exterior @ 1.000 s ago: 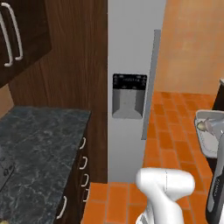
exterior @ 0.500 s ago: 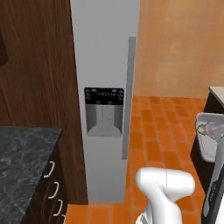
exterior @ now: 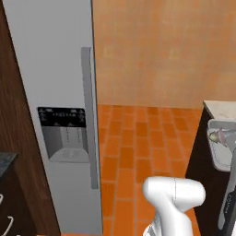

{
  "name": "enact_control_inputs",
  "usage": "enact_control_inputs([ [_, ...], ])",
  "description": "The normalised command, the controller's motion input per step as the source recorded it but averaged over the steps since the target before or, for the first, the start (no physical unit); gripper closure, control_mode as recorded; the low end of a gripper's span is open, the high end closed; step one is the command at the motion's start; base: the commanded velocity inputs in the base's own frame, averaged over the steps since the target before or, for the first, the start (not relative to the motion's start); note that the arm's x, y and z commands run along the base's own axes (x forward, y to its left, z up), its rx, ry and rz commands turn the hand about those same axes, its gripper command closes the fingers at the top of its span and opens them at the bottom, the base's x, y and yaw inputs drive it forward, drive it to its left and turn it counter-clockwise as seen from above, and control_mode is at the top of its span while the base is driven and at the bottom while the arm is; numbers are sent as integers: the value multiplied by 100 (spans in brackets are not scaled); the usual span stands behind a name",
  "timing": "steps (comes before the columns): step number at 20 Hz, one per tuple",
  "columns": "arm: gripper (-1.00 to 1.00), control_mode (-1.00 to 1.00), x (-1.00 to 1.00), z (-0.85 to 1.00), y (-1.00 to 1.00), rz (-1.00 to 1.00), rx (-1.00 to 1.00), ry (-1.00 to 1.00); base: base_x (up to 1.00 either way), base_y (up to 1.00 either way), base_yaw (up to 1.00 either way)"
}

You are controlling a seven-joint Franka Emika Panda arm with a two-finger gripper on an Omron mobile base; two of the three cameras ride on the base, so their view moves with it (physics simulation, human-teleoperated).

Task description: Take the meat container that has the fish and place it on the second highest rack of the freezer. Then take the vegetable container that has the cucumber and corn and place it on the highest rack of the freezer.

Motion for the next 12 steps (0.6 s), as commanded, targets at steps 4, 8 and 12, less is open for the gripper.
enact_control_inputs([
  [4, 100, 100, 0, 0, 0, 0, 0, 0, 77, -31, 12],
  [8, 100, 100, 0, 0, 0, 0, 0, 0, 76, -36, 15],
  [12, 100, 100, 0, 0, 0, 0, 0, 0, 66, -41, 20],
])
